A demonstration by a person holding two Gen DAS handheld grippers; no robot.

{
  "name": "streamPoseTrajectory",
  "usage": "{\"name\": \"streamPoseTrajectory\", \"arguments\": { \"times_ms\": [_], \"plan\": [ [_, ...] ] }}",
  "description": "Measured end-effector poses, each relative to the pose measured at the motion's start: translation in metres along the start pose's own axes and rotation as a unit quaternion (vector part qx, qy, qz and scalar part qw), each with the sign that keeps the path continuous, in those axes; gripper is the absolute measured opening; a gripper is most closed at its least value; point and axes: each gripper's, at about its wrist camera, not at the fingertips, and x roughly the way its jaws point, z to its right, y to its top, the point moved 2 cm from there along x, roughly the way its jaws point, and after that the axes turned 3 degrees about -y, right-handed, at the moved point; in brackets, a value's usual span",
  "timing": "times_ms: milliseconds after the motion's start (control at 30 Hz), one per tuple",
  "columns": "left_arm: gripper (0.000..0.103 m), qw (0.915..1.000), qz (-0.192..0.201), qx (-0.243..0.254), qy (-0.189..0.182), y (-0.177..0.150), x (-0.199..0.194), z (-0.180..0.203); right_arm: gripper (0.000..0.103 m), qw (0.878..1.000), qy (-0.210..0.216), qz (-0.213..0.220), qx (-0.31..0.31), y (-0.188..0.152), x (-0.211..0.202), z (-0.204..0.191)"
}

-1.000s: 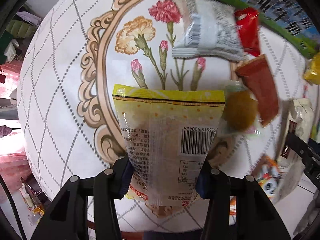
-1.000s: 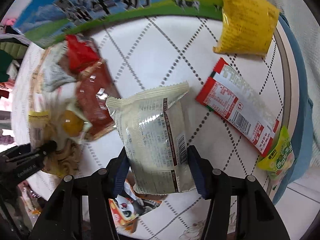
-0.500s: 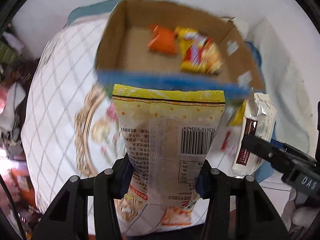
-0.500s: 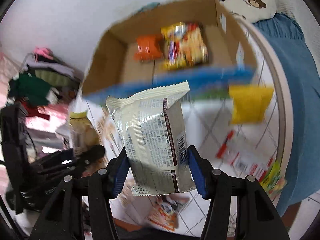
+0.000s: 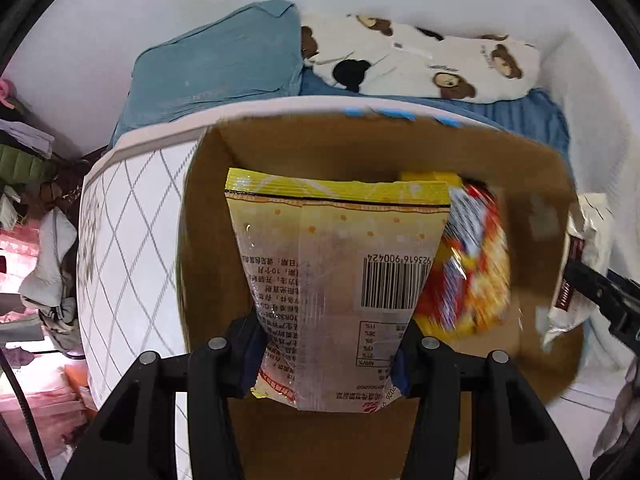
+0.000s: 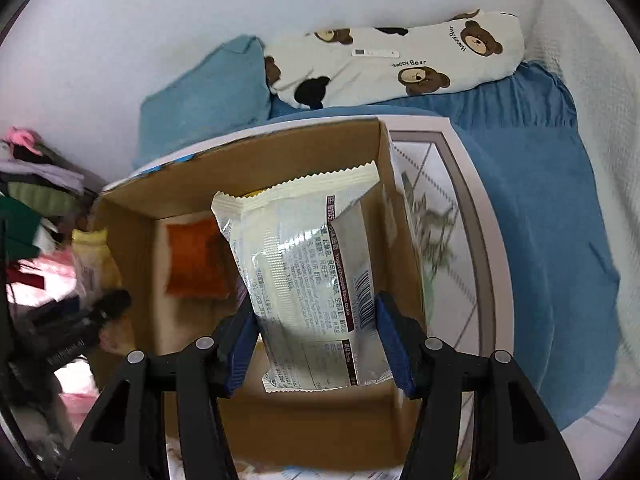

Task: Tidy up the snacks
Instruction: 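Carry both biscuit packs into the box and release them, then grasp the panda snack bag with the left tool while the right tool grasps the red sausage pack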

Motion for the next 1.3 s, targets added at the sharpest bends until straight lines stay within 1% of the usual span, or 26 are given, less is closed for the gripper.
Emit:
{"name": "streamPoseTrajectory", "arguments": {
  "times_ms": [67,133,167,200,233,267,300,400,467,633,833,1000,1300],
  "plan": [
    [0.048,0.9999,-0.013,0.002,0.002,0.017,0.011,-0.001,0.060,1.000,-0.014,-0.009,-0.006,0.022,0.013,0.000],
    [0.048,0.9997,-0.024,-0.002,0.002,0.026,0.019,-0.003,0.061,1.000,-0.024,-0.015,-0.002,0.032,0.020,0.001],
    [0.051,0.9997,-0.026,-0.001,-0.001,0.031,0.022,-0.003,0.068,0.999,-0.027,-0.021,0.000,0.037,0.026,0.001],
    [0.055,0.9997,-0.024,-0.002,-0.002,0.033,0.023,-0.002,0.082,0.999,-0.031,-0.028,0.002,0.044,0.033,0.001],
    [0.074,0.9998,-0.020,-0.003,-0.004,0.035,0.022,-0.002,0.085,0.999,-0.031,-0.029,0.003,0.048,0.036,0.002],
    [0.094,0.9998,-0.016,-0.004,-0.009,0.038,0.023,-0.002,0.093,0.999,-0.021,-0.031,0.004,0.050,0.038,0.001],
    [0.098,0.9998,-0.015,-0.007,-0.011,0.039,0.023,-0.002,0.094,0.999,-0.027,-0.033,0.006,0.052,0.040,0.000],
    [0.098,0.9993,-0.020,-0.015,-0.026,0.038,0.027,0.000,0.095,0.999,-0.033,-0.033,-0.008,0.047,0.041,-0.004],
    [0.098,0.9991,-0.028,-0.016,-0.029,0.036,0.030,0.002,0.095,0.999,-0.034,-0.037,-0.012,0.045,0.045,-0.006],
    [0.098,0.9977,-0.041,-0.027,-0.046,0.025,0.035,0.005,0.096,0.999,-0.033,-0.038,-0.014,0.038,0.053,-0.007],
    [0.098,0.9969,-0.049,-0.038,-0.048,0.010,0.033,0.005,0.096,0.999,-0.027,-0.045,-0.015,0.022,0.056,-0.009],
    [0.098,0.9973,-0.041,-0.039,-0.047,-0.001,0.020,0.005,0.096,0.999,-0.022,-0.044,-0.017,0.010,0.048,-0.012],
    [0.098,0.9975,-0.017,-0.045,-0.051,-0.033,-0.009,0.007,0.096,0.999,-0.012,-0.021,-0.029,-0.023,0.016,-0.018]
  ]
}}
